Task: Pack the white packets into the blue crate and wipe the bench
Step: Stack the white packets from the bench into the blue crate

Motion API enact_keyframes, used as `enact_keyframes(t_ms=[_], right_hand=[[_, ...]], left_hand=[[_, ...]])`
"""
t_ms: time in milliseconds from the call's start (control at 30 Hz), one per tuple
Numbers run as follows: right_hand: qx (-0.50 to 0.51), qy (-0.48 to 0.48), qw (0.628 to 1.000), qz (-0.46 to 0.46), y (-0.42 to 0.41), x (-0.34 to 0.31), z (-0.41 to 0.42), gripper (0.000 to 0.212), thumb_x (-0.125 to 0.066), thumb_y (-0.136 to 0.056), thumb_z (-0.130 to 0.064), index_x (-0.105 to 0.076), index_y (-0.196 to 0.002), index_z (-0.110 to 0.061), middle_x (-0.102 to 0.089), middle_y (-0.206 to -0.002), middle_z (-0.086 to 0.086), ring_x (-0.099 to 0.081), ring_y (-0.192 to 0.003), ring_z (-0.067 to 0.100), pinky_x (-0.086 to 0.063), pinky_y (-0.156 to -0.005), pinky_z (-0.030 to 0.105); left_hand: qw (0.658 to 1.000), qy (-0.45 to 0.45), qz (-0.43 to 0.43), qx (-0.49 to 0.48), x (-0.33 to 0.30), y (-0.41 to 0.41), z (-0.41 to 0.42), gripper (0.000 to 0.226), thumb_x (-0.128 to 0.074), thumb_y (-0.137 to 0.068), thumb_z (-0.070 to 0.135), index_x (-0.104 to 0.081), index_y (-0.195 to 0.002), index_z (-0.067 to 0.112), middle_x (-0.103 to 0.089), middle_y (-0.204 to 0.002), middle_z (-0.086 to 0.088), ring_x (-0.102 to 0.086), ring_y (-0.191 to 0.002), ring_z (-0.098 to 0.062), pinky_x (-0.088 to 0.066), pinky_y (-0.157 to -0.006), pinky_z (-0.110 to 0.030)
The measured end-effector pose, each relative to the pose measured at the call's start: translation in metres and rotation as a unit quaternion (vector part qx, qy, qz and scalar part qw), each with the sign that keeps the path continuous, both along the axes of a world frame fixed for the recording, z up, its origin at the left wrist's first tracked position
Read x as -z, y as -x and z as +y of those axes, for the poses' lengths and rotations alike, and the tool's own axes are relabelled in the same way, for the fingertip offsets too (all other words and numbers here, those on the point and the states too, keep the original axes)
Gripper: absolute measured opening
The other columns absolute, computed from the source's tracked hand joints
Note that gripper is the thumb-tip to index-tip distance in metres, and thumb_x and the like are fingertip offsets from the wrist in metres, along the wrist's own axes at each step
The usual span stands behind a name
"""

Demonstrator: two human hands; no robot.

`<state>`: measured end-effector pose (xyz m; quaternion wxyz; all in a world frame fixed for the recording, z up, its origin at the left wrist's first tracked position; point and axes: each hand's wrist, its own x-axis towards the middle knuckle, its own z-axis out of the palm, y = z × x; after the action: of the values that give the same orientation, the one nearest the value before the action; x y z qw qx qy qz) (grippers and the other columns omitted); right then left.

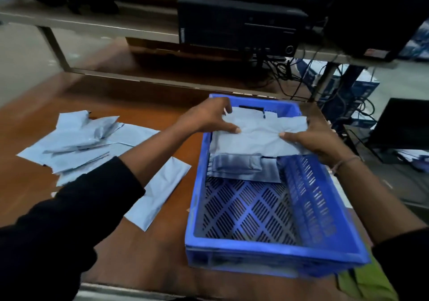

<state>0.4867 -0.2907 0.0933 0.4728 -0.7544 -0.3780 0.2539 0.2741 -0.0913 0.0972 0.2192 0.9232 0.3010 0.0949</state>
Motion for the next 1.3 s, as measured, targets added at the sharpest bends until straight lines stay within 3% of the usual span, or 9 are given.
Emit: enact_keyframes(t_ms=[167,300,467,567,700,867,933,1167,1300], right_hand=[[0.033,0.151,0.988,-0.022,-0.008,0.051,0.02,0.047,-0.083,-0.08,-0.017,-0.063,-0.113,0.009,-0.068,-0.114,0.016,-0.065,-0.093,0.025,-0.051,-0.074,0.03],[0.058,0.236,0.97,-0.003,-0.008,0.079,0.044,0.048,-0.078,-0.087,-0.026,-0.055,-0.113,0.007,-0.058,-0.097,0.013,-0.052,-0.067,0.018,-0.041,-0.055,0.028],[0.097,0.211,0.972,0.037,-0.005,0.101,0.056,0.076,-0.079,-0.085,-0.033,-0.045,-0.138,0.01,-0.057,-0.128,0.012,-0.059,-0.11,0.027,-0.049,-0.086,0.032],[0.11,0.213,0.97,-0.036,-0.004,0.107,0.057,0.113,-0.079,-0.08,-0.048,-0.015,-0.153,0.01,-0.034,-0.157,0.023,-0.042,-0.14,0.035,-0.042,-0.11,0.043],[0.106,0.184,0.939,-0.27,0.01,0.104,0.045,0.087,-0.073,-0.086,-0.046,-0.03,-0.146,0.0,-0.036,-0.148,0.023,-0.045,-0.129,0.044,-0.044,-0.1,0.048],[-0.038,0.171,0.808,-0.563,0.011,0.105,0.037,0.04,-0.07,-0.084,-0.028,-0.061,-0.121,-0.018,-0.05,-0.127,0.012,-0.048,-0.11,0.039,-0.042,-0.083,0.045],[-0.089,0.184,0.797,-0.568,0.011,0.109,0.034,0.033,-0.065,-0.088,-0.026,-0.064,-0.12,-0.021,-0.052,-0.125,0.009,-0.048,-0.108,0.037,-0.04,-0.081,0.042],[-0.07,0.155,0.858,-0.485,0.009,0.1,0.035,0.039,-0.064,-0.09,-0.028,-0.059,-0.129,-0.022,-0.046,-0.129,0.009,-0.043,-0.117,0.036,-0.038,-0.088,0.043],[-0.077,0.162,0.864,-0.471,0.011,0.099,0.049,0.05,-0.063,-0.092,-0.025,-0.051,-0.14,-0.03,-0.031,-0.152,0.01,-0.027,-0.138,0.04,-0.035,-0.104,0.051]], left_hand=[[0.989,-0.058,0.135,0.002,0.034,-0.033,-0.016,0.058,-0.08,-0.085,0.044,-0.056,-0.118,0.004,-0.062,-0.119,-0.015,-0.06,-0.109,-0.033,-0.05,-0.09,-0.044],[0.977,-0.127,0.17,0.006,0.047,-0.043,-0.027,0.042,-0.068,-0.096,0.027,-0.053,-0.124,-0.001,-0.056,-0.127,-0.021,-0.054,-0.117,-0.035,-0.046,-0.095,-0.044],[0.951,-0.212,0.223,0.023,0.062,-0.045,-0.03,0.042,-0.067,-0.095,0.033,-0.057,-0.126,0.005,-0.055,-0.128,-0.018,-0.058,-0.114,-0.036,-0.052,-0.091,-0.045],[0.951,-0.157,0.252,0.084,0.075,-0.047,-0.031,0.048,-0.066,-0.096,0.036,-0.053,-0.134,0.01,-0.052,-0.13,-0.016,-0.059,-0.116,-0.037,-0.054,-0.092,-0.047],[0.936,-0.105,0.318,0.107,0.087,-0.049,-0.031,0.063,-0.062,-0.099,0.041,-0.039,-0.152,0.016,-0.044,-0.146,-0.017,-0.056,-0.124,-0.036,-0.052,-0.1,-0.05],[0.943,-0.08,0.306,0.108,0.082,-0.053,-0.033,0.06,-0.061,-0.1,0.038,-0.04,-0.151,0.015,-0.048,-0.146,-0.018,-0.054,-0.127,-0.036,-0.05,-0.104,-0.048],[0.942,-0.083,0.306,0.109,0.083,-0.054,-0.033,0.061,-0.062,-0.1,0.04,-0.041,-0.15,0.014,-0.05,-0.145,-0.018,-0.054,-0.128,-0.036,-0.05,-0.105,-0.049],[0.944,-0.113,0.288,0.11,0.071,-0.052,-0.04,0.054,-0.061,-0.098,0.047,-0.051,-0.14,0.015,-0.055,-0.134,-0.013,-0.059,-0.117,-0.033,-0.054,-0.093,-0.047],[0.958,-0.134,0.241,0.08,0.063,-0.051,-0.034,0.049,-0.067,-0.096,0.039,-0.053,-0.137,0.016,-0.053,-0.126,-0.015,-0.063,-0.107,-0.034,-0.05,-0.077,-0.039]])
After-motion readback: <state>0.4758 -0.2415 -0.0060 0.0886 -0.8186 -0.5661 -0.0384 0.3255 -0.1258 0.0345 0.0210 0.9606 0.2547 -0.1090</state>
